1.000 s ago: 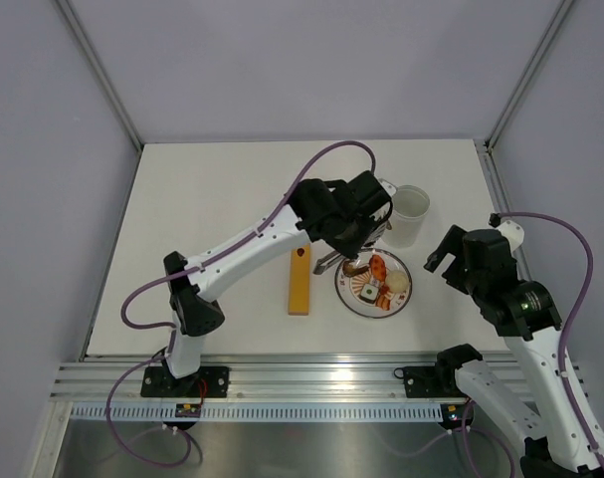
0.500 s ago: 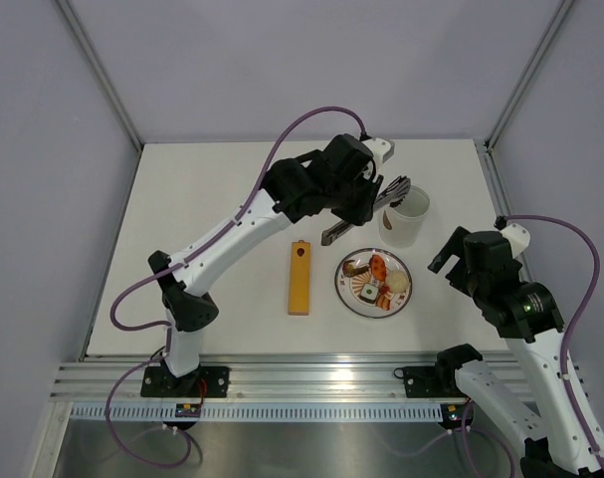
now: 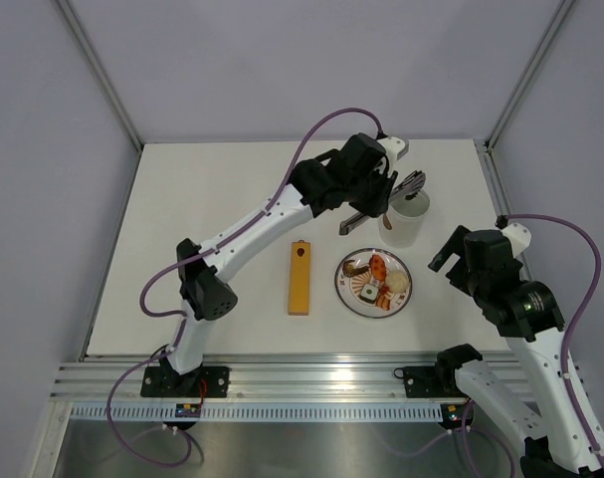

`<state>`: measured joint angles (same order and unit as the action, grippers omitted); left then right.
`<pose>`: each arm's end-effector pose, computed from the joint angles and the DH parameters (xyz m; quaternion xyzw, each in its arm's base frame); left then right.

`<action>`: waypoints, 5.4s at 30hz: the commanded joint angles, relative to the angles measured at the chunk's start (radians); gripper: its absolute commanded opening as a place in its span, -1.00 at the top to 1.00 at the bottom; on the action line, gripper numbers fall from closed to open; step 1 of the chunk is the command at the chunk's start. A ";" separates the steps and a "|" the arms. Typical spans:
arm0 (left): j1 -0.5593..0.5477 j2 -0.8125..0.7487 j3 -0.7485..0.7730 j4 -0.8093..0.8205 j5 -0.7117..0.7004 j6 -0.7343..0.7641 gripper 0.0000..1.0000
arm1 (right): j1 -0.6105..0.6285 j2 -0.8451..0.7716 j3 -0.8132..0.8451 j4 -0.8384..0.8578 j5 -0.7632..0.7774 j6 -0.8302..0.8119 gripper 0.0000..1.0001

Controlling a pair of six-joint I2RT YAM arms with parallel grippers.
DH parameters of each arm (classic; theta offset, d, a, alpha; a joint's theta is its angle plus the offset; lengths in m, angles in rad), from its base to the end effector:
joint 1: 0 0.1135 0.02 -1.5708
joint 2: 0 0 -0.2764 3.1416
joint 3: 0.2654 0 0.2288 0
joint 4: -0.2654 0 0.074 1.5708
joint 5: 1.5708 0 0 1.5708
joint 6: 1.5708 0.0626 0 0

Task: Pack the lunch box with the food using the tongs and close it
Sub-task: Place the fake food in the packing box, then pick up the fake food from the plate.

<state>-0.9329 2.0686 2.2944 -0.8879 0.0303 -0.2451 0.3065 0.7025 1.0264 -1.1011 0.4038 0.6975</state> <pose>0.2733 -0.3718 0.3803 0.3092 0.8436 -0.2551 0.3573 0.0961 0.0046 0.3270 0.2516 0.8713 0.0201 0.4209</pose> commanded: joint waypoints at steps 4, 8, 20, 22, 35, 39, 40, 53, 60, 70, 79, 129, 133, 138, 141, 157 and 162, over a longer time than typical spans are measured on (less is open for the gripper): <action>0.019 0.025 -0.010 0.150 0.033 0.024 1.00 | 0.003 0.003 0.044 -0.016 0.038 0.022 -0.99; 0.025 0.036 -0.044 0.164 0.039 0.015 0.78 | 0.002 0.005 0.046 -0.020 0.036 0.020 -0.99; 0.028 0.048 -0.084 0.165 0.068 0.006 0.00 | 0.002 0.009 0.052 -0.020 0.023 0.016 -0.99; 0.028 0.039 -0.081 0.165 0.075 0.004 0.00 | 0.002 0.009 0.055 -0.020 0.020 0.016 -0.99; 0.014 -0.165 -0.179 0.171 0.120 -0.011 0.11 | 0.003 0.003 0.046 -0.016 0.020 0.022 -0.99; 0.005 -0.287 -0.288 0.167 0.108 -0.014 0.11 | 0.002 0.003 0.050 -0.020 0.026 0.019 -0.99; -0.001 -0.306 -0.311 0.162 0.106 -0.019 0.11 | 0.003 0.003 0.050 -0.020 0.029 0.017 -0.99; -0.096 -0.538 -0.743 0.104 -0.006 -0.118 -0.01 | 0.002 -0.003 0.046 -0.025 0.027 0.022 -0.99; -0.132 -0.522 -0.836 0.098 -0.023 -0.171 -0.10 | 0.003 -0.003 0.044 -0.022 0.018 0.022 -0.99; -0.165 -0.430 -0.826 0.084 -0.067 -0.221 -0.22 | 0.003 -0.005 0.041 -0.023 0.012 0.023 -0.99; -0.187 -0.403 -0.822 0.070 -0.069 -0.237 -0.23 | 0.002 0.009 0.034 -0.003 -0.002 0.019 -0.99; -0.224 -0.272 -0.707 -0.049 -0.224 -0.215 -0.10 | 0.003 0.028 0.020 0.032 -0.025 0.011 -0.99; -0.224 -0.265 -0.705 -0.049 -0.219 -0.212 -0.15 | 0.003 0.022 0.020 0.029 -0.023 0.011 -0.99; -0.225 -0.265 -0.704 -0.052 -0.213 -0.209 -0.05 | 0.002 0.022 0.017 0.032 -0.025 0.013 -0.99; -0.227 -0.275 -0.693 -0.063 -0.210 -0.209 0.26 | 0.003 0.022 0.017 0.033 -0.025 0.013 -0.99; -0.198 -0.349 -0.415 -0.151 -0.168 -0.120 0.75 | 0.002 0.009 0.023 0.020 -0.002 0.010 -0.99; -0.138 -0.291 -0.249 -0.117 -0.153 -0.076 0.74 | 0.003 -0.003 0.040 0.006 0.012 0.010 -0.99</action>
<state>-1.1072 1.7691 1.9331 -1.0641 -0.1390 -0.3706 0.3065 0.7101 1.0409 -1.0973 0.3824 0.7044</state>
